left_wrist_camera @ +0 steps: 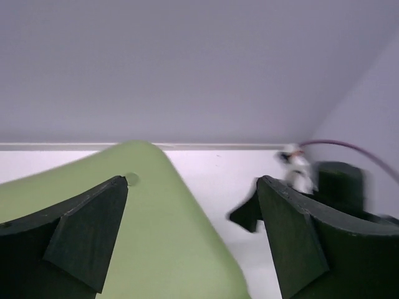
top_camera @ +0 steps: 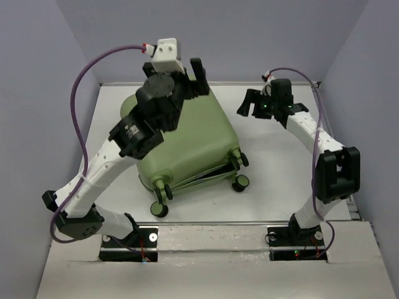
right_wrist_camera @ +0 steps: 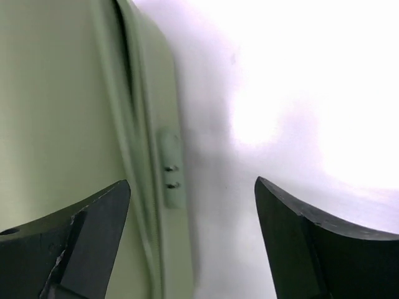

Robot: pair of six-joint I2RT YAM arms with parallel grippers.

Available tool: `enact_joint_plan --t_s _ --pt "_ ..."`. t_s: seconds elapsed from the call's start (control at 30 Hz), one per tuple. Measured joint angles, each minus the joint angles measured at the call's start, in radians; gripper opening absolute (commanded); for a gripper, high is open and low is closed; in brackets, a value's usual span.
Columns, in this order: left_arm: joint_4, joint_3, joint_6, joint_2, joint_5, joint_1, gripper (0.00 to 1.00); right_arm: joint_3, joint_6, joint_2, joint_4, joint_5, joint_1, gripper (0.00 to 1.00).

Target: Pack the luggage

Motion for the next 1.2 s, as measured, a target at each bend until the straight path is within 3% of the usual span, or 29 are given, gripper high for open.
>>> enact_joint_plan --t_s 0.03,0.07,0.1,0.13,0.2,0.3,0.43,0.5,0.67,0.8,0.93,1.03,1.2 --pt "-0.010 0.007 -0.017 0.011 0.040 0.077 0.96 0.026 -0.003 -0.023 -0.012 0.010 -0.005 0.62" --pt "-0.023 0.018 -0.031 0.033 0.082 0.180 0.96 0.054 -0.006 -0.061 -0.016 0.014 -0.012 0.23" --pt "-0.036 0.030 -0.043 0.061 0.127 0.285 0.96 0.077 -0.009 -0.113 -0.018 0.015 -0.016 0.10" --pt "-0.063 0.057 -0.056 0.092 0.170 0.356 0.96 0.089 -0.005 -0.153 -0.013 0.015 -0.011 0.07" --pt "-0.087 0.128 -0.085 0.182 0.282 0.521 0.95 0.088 -0.001 -0.275 -0.001 0.024 0.035 0.07" --pt "-0.150 0.315 -0.121 0.372 0.428 0.729 0.95 0.024 -0.004 -0.423 0.047 0.058 0.248 0.07" --pt "-0.252 0.615 -0.139 0.636 0.605 0.903 0.94 -0.219 -0.006 -0.541 0.085 0.072 0.617 0.07" --pt "-0.256 0.645 -0.145 0.742 0.660 0.972 0.94 -0.362 0.006 -0.558 0.051 0.086 0.707 0.07" --pt "-0.295 0.623 -0.154 0.883 0.816 1.095 0.93 -0.593 0.067 -0.585 -0.027 0.150 0.735 0.07" --pt "-0.314 0.613 -0.147 0.970 0.884 1.133 0.91 -0.633 0.117 -0.569 -0.038 0.241 0.732 0.07" --pt "-0.282 0.445 -0.132 0.978 0.927 1.107 0.90 -0.613 0.135 -0.488 -0.006 0.365 0.705 0.07" --pt "-0.128 0.202 -0.146 0.928 0.932 1.085 0.90 -0.578 0.129 -0.442 0.021 0.410 0.647 0.07" --pt "0.091 -0.263 -0.195 0.627 0.821 1.145 0.90 -0.505 0.119 -0.393 0.006 0.385 0.496 0.07"
